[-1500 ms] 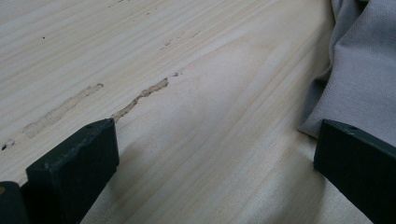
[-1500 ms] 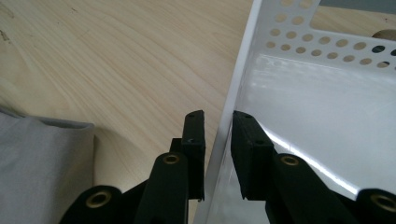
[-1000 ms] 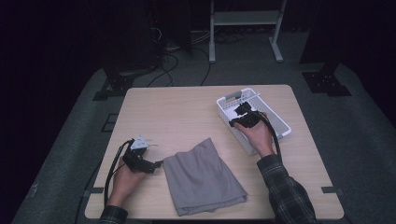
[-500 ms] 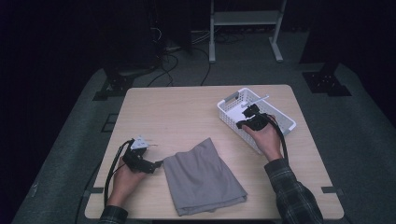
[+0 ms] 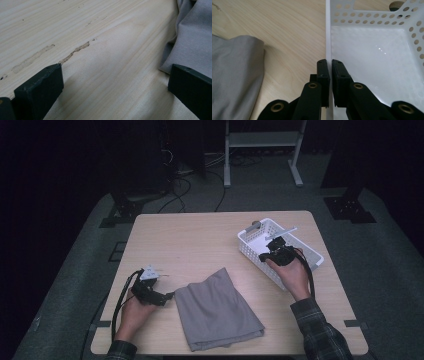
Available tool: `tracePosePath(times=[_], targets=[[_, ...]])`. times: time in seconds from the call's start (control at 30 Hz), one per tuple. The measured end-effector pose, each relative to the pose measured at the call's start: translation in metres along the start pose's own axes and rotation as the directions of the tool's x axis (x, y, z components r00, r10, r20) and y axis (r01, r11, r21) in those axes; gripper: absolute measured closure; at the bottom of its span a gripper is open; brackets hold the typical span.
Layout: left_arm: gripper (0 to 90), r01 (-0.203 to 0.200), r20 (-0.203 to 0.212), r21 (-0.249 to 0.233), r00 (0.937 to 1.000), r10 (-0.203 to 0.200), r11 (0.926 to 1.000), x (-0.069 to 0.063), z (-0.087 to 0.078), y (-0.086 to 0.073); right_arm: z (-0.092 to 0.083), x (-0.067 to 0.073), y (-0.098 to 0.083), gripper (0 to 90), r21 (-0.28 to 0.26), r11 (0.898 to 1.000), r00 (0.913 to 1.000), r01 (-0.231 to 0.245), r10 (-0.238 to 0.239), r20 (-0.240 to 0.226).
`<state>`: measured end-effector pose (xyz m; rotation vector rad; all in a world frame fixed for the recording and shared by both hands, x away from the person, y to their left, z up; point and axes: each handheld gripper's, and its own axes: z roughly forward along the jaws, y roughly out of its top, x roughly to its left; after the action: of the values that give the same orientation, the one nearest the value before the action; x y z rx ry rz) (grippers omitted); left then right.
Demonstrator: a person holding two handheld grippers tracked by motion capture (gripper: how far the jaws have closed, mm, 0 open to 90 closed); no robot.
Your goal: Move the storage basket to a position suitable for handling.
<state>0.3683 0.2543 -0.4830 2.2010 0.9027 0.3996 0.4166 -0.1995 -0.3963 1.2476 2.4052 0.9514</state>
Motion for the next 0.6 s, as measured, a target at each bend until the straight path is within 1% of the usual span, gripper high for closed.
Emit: tracePosePath(times=[0.17, 0.33, 0.4, 0.6], targets=[[0.0, -0.001, 0.000, 0.001, 1.0000, 0.001, 1.0000, 0.000, 0.000, 0.000, -0.008, 0.000, -0.009, 84.1, -0.010, 1.000, 1.0000, -0.004, 0.004, -0.008], [0.0, -0.003, 0.000, 0.003, 1.0000, 0.003, 1.0000, 0.000, 0.000, 0.000, -0.017, -0.001, -0.020, 84.1, -0.023, 0.999, 0.9995, -0.026, 0.026, -0.015], [0.0, -0.003, 0.000, 0.003, 1.0000, 0.003, 1.0000, 0.000, 0.000, 0.000, -0.018, -0.001, -0.020, 84.1, -0.022, 0.999, 0.9996, -0.024, 0.024, -0.015], [0.0, -0.003, -0.001, 0.003, 1.0000, 0.003, 1.0000, 0.000, 0.000, 0.000, -0.027, -0.001, -0.029, 84.2, -0.020, 1.000, 0.9997, -0.025, 0.025, -0.005]])
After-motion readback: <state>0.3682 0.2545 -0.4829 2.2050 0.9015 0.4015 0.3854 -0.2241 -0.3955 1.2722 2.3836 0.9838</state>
